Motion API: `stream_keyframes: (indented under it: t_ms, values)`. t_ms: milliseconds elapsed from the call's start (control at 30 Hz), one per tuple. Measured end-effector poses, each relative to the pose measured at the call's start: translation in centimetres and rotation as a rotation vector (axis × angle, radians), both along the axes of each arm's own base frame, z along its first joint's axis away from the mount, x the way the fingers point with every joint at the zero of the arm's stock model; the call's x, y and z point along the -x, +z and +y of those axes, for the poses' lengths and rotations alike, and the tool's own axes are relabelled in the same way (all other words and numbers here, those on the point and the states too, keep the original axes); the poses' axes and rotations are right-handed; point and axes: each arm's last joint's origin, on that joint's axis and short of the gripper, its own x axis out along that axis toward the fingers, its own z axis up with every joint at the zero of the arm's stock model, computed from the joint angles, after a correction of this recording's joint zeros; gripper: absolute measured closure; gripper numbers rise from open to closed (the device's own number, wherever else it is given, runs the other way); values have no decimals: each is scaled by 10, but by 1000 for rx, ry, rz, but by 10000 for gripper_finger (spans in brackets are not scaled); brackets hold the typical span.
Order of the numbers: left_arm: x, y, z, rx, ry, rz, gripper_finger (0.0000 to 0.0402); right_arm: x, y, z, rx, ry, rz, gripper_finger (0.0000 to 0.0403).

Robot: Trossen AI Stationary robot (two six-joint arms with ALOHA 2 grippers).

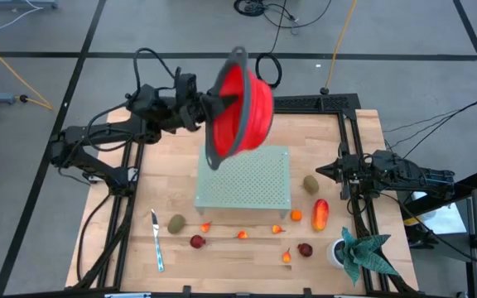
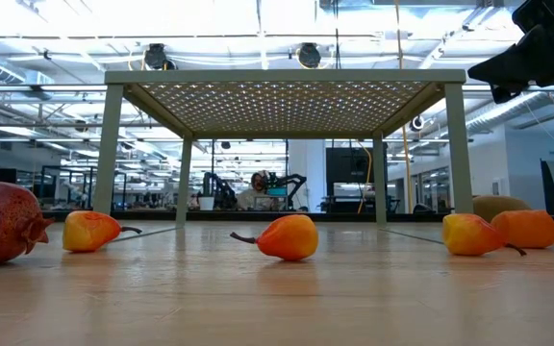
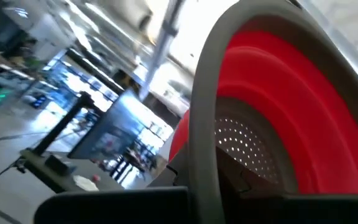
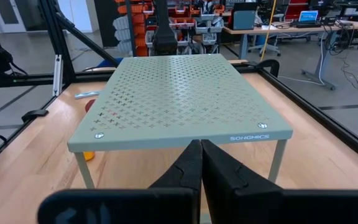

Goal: Pick & Place Fruit
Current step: Put the strainer on the shelf

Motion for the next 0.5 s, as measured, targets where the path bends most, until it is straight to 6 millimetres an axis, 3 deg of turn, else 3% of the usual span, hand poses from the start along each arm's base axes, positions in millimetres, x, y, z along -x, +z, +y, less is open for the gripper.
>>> stream_keyframes:
  t_ms: [267, 500]
  values:
    - [4, 5, 3, 100, 63, -77, 391, 0, 0, 0, 0, -3, 3, 403]
    - [2, 3, 2, 93, 65, -43, 392, 0, 0, 0, 0, -3, 3, 403]
